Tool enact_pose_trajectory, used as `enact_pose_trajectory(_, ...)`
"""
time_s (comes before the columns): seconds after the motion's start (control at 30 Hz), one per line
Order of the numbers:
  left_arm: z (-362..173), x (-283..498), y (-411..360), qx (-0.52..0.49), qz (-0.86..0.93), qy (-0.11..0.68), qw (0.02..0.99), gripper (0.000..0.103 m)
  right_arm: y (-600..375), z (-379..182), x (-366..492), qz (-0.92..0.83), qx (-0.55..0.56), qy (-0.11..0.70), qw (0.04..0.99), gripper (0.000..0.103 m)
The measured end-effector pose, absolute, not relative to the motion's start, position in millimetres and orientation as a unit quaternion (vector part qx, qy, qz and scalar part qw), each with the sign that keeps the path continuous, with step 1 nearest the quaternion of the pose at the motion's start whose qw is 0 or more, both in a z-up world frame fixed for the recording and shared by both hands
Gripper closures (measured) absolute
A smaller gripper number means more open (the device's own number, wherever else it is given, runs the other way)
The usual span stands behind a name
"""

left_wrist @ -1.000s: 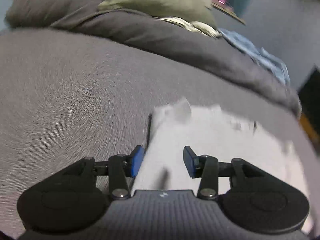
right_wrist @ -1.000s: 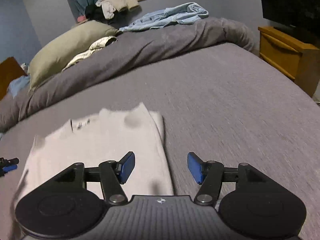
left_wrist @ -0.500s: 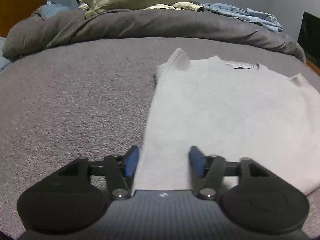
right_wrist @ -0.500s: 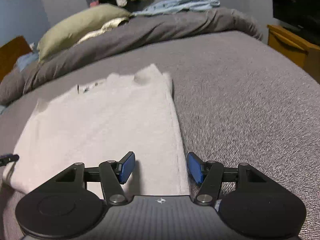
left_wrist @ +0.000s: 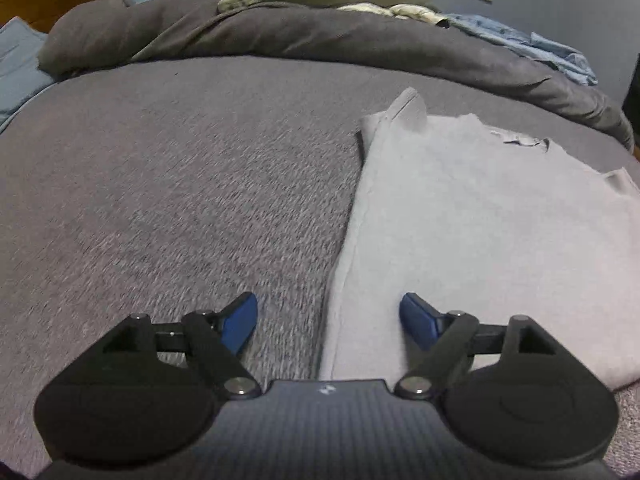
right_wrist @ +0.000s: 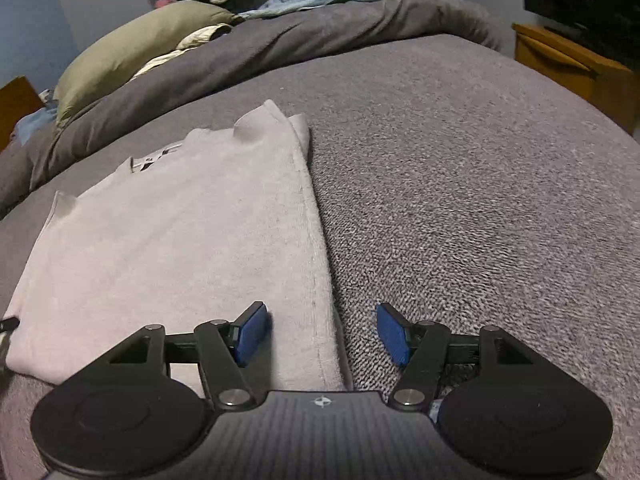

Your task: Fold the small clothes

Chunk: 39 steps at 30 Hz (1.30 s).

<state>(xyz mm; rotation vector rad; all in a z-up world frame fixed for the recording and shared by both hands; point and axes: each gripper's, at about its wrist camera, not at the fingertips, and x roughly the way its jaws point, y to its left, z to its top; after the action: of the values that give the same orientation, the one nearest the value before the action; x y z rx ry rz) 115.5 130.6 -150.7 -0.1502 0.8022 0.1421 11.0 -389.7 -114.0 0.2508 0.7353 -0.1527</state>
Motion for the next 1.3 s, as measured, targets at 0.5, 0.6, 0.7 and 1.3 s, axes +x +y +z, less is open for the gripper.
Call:
enact_pose_trajectory(0.5, -124.2, 66.4, 55.4, -0.042, 0.059, 0.381, 0.922, 0.023, -285.7, -87.0, -23.5, -0.057, -0.095, 0.317, 0.942, 0.019)
enact_pose_trajectory(0.6, -119.4, 65.3, 40.1, -0.029, 0.056, 0.362, 0.930, 0.023, -272.9, -94.6, -24.1, -0.037, -0.118, 0.312, 0.942, 0.018)
enact_pose_trajectory(0.7, -115.6, 65.2, 26.5, -0.015, 0.045, 0.330, 0.943, 0.023, -259.4, -97.8, -23.9, -0.026, -0.131, 0.297, 0.946, 0.017)
enact_pose_trajectory(1.3, -155.8, 26.8, 61.8, -0.159, -0.002, 0.332, 0.930, 0.008, -314.0, -110.4, -31.0, 0.090, 0.081, 0.304, 0.945, 0.002)
